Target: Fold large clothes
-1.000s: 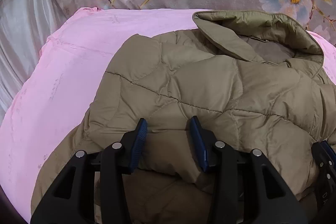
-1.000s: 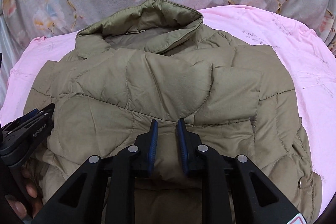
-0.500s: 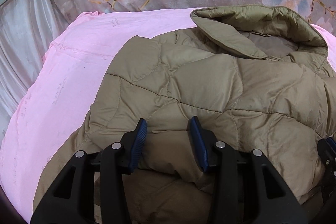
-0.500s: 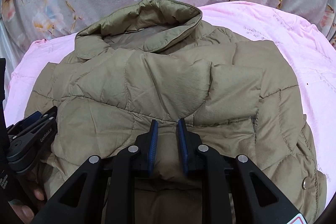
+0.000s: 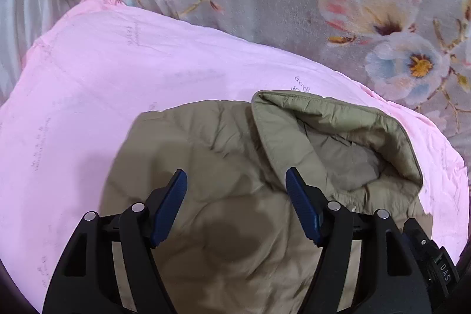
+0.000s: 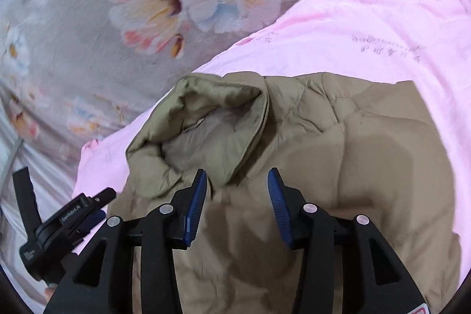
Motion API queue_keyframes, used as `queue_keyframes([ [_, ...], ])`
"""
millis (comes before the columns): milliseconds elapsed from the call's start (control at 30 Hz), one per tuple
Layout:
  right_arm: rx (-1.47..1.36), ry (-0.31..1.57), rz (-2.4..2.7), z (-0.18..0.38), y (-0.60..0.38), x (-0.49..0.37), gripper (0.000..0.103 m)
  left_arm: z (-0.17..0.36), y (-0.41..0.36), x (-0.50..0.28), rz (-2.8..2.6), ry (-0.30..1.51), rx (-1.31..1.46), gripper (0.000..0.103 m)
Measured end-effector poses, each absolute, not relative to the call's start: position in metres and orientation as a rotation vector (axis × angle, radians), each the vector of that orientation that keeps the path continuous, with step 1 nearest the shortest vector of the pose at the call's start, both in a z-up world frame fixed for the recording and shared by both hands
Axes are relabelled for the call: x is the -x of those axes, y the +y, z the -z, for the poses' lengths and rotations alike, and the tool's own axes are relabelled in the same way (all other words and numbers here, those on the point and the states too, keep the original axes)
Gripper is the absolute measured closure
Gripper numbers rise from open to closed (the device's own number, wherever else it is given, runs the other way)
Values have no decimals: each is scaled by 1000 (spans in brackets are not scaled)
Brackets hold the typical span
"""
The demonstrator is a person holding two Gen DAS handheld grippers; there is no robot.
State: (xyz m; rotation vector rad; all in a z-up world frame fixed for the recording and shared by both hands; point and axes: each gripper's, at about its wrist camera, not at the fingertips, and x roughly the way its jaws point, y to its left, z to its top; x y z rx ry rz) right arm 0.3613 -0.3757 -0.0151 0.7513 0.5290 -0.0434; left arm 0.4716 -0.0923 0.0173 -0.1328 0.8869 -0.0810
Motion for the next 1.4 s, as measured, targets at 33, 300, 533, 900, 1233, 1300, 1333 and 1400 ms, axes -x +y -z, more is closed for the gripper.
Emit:
queue_keyframes([
  [33,-787,536,15,19,-380,-369,59,-12,-99,-481,89,902,128,37],
  [300,-594,621,79,34,-367,-391,98,41,-132,-484,5,900,-112,46],
  [533,-420,653,184,41,-350,-401,100,51,-144,-483,-37,845,-192,46],
  [900,-877,458,-48,12,-402,-350,46,-6,-75,-487,157,887,223,23],
  [1233,-1470,401,-153,45,-442,-407,53,-23,-76,-568,139,1030,508,22],
  [1300,-1437,434,-130,46,-442,-415,75,-10,-85,-578,115,1087,468,33],
  [1333,-1352,471,-107,41,-440,-419,81,-3,-89,-580,107,1112,424,45],
  [1400,-1146,527,-54,27,-434,-420,86,7,-98,-580,109,1137,331,49],
])
